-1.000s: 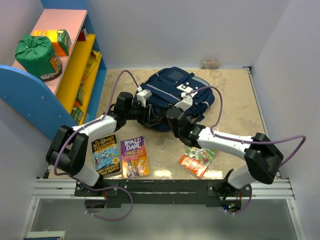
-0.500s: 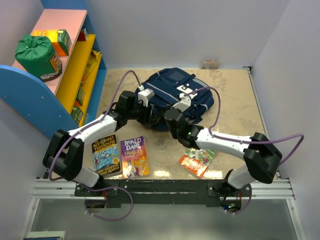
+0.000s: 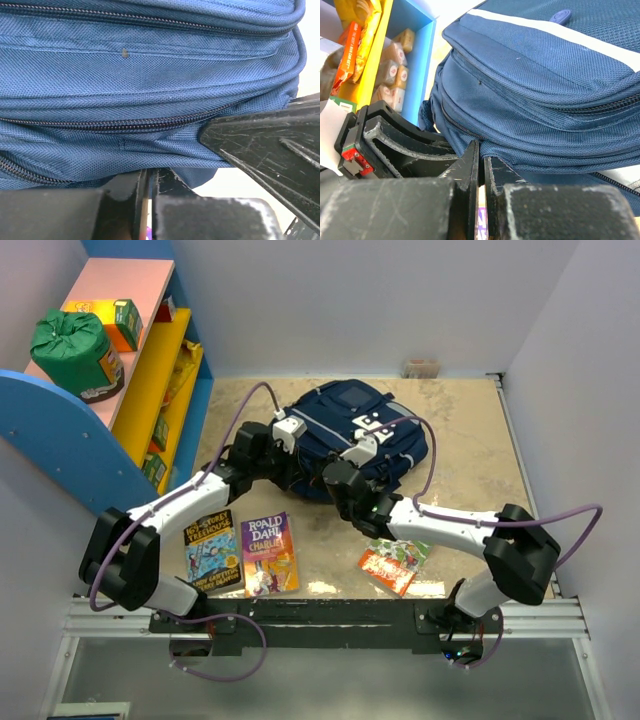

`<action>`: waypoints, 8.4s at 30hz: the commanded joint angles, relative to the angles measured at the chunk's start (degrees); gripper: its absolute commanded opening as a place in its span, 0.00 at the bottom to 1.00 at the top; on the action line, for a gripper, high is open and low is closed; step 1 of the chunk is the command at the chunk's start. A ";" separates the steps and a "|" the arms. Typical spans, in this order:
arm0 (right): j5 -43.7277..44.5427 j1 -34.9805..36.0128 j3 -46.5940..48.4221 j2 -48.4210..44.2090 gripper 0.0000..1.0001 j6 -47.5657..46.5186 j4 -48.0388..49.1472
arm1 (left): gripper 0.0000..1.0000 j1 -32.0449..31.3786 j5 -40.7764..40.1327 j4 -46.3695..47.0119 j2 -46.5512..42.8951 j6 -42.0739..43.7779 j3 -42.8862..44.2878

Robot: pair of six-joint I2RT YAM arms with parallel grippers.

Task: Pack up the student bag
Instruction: Unzip the student bag at the center of the board, then adjust the student bag at the center of the board, then pick up the book from the center of the board, then place the book in the student bag.

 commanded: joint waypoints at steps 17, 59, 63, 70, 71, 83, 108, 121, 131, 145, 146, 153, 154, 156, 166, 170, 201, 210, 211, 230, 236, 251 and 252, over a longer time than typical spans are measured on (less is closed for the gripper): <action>-2.93 -0.06 4.03 -1.31 0.00 1.09 4.28 | 0.00 3.09 -2.07 -0.73 -5.41 13.89 0.62; -29.73 -24.92 -10.30 -22.77 0.00 -14.63 0.07 | 0.00 23.39 -1.54 -10.50 10.22 20.67 10.29; -35.79 -25.90 -7.67 -16.37 0.00 -17.98 2.61 | 0.00 26.29 2.31 -10.76 11.72 19.17 10.64; -42.48 -25.55 0.25 -7.47 0.00 -19.04 5.51 | 0.05 26.21 9.26 -11.20 10.15 19.34 8.62; -42.48 -25.37 0.42 -7.29 0.00 -18.78 5.69 | 0.10 26.12 10.05 -11.55 9.88 19.52 8.62; -50.38 -24.76 0.51 -6.94 0.00 -23.17 10.61 | 0.87 15.76 31.30 -4.06 -3.84 30.50 6.05; -65.94 -22.12 12.20 2.73 0.00 -23.43 5.17 | 1.00 5.29 2.16 15.14 -0.41 50.74 -1.75; -66.13 -21.42 12.90 3.78 0.00 -28.27 1.66 | 1.00 8.96 9.82 -15.05 17.34 42.28 24.85; -65.07 -21.42 12.03 2.99 0.00 -30.38 1.38 | 1.00 6.17 -7.85 -1.53 9.69 41.34 16.52; -65.77 -21.86 11.32 3.52 0.00 -30.47 3.76 | 0.83 5.64 -7.88 8.04 3.21 41.30 7.04; -66.90 -22.12 11.58 3.61 0.00 -30.21 3.93 | 0.76 5.64 -6.48 9.88 2.24 42.36 5.90; -68.32 -22.91 12.38 4.92 0.00 -28.97 4.81 | 0.17 5.73 1.61 9.11 1.53 45.27 4.84; -68.41 -23.00 12.55 5.19 0.00 -28.97 4.81 | 0.00 5.73 1.97 8.67 1.70 44.84 5.01; -66.93 -23.18 13.51 6.41 0.00 -29.85 3.24 | 0.00 5.64 1.45 9.10 1.53 43.87 5.01; -47.69 -25.20 17.03 10.38 0.52 -32.05 -2.74 | 0.00 4.94 -16.46 16.03 -2.07 34.21 2.55; -43.29 -25.11 13.89 3.38 0.85 -32.84 -5.47 | 0.00 3.54 -25.96 15.87 -0.85 32.27 3.43; -32.21 8.64 -7.93 10.89 0.73 -19.48 5.43 | 0.00 3.09 -31.60 11.13 4.16 23.39 8.62; -27.36 9.87 -7.83 14.59 0.28 -20.19 5.69 | 0.00 3.09 -31.25 11.13 3.90 23.04 8.53; -27.97 9.87 -8.36 14.60 0.20 -20.01 6.39 | 0.00 3.09 -31.16 11.13 3.81 22.95 8.44; -38.00 1.72 -18.99 -20.01 0.00 -17.11 8.17 | 0.00 3.18 -31.51 10.78 4.07 23.04 8.70; -38.00 -7.15 -21.02 -31.02 0.00 -15.61 -0.88 | 0.00 3.18 -31.51 10.60 4.43 22.95 9.15; -47.75 -25.37 -17.42 -13.46 0.00 -3.76 4.18 | 0.00 3.09 -15.56 8.14 -1.36 23.91 6.60; -48.71 -25.63 -17.24 -12.40 0.00 -2.01 5.15 | 0.00 3.01 -13.60 7.79 -1.98 24.00 5.73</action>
